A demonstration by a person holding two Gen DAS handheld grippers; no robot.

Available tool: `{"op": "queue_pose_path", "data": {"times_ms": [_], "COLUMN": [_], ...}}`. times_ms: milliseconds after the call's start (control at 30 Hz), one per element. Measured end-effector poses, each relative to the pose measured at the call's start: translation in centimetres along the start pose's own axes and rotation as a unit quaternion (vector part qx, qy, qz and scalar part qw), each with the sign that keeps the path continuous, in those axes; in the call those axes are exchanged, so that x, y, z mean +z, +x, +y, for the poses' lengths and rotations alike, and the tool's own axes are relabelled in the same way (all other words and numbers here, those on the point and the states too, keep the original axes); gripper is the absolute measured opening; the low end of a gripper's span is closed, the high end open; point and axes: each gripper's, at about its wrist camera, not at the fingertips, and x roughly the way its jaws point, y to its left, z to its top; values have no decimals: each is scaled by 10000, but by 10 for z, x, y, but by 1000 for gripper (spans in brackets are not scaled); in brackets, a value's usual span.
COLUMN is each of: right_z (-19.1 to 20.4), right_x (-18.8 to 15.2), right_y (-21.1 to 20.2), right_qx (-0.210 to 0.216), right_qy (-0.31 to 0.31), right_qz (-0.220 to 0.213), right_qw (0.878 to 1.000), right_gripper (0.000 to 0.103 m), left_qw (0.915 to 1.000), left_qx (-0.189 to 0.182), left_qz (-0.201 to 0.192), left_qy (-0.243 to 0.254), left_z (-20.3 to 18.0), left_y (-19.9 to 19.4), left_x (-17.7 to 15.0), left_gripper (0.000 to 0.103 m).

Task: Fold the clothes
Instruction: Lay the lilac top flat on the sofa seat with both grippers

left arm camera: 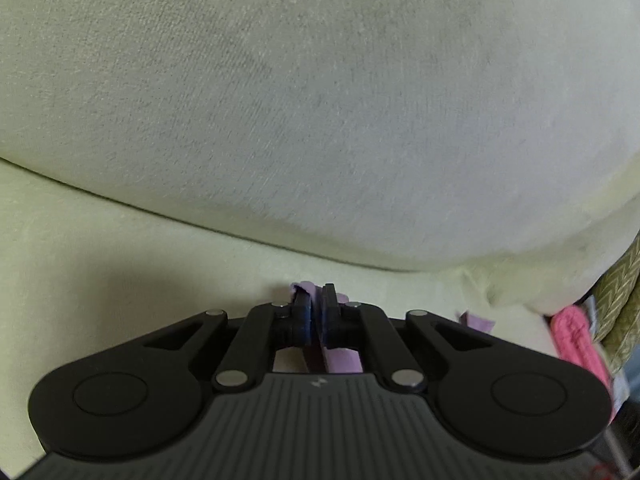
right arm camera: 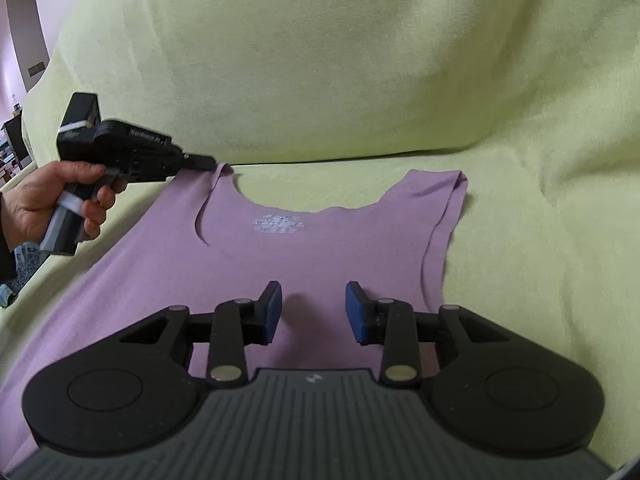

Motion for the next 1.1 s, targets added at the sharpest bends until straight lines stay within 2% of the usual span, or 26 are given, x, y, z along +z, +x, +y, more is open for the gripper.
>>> {"op": "queue_pose_path", "data": {"times_ms": [167,233,333,400,467,567,600,733,767,867,933,1100], "right_z": [-8,-12,-21,-26,-31,-38,-40,-49,-52,-66,-71,-46], "right_x": [5,7,10,13,16,26,31,48,52,65,67,43], "right_y": [-8,-10,-9,-6,1,19,26,60,66,77,69,8], "right_qx": [-48,-134,-215,-286,-373,-469,-451,-328,-499,-1180,-1366,-1047], "right_qy": [221,248,352,387,456,461,404,178,96,128,260,158], "right_qz": [-101,-160,-211,-251,-258,-195,-144,138,129,63,-29,-121], "right_qw": [9997,9995,9989,9985,9979,9976,9981,9992,9986,9929,9903,9943], "right_gripper": [32,32,32,32,32,32,32,29,24,24,25,25], "left_qw": [9991,9992,9987,9964,9923,9821,9804,9813,9808,9829,9834,9833], "left_qx": [-219,-110,74,2,-63,177,252,463,567,621,571,448], "left_qz": [369,313,-23,-76,146,674,685,487,395,212,46,-140], "left_qy": [63,232,494,841,1227,1748,1830,1802,1826,1718,1719,1760], "left_z": [-3,-8,-16,-22,-30,-43,-44,-44,-44,-41,-43,-54], "left_y": [-7,-17,-30,-36,-28,2,7,18,20,20,9,-40], "left_x": [-4,-5,-9,-6,-6,-13,-14,-10,-9,-4,-5,-18], "left_gripper": [4,4,4,4,4,4,4,4,4,4,4,6]}}
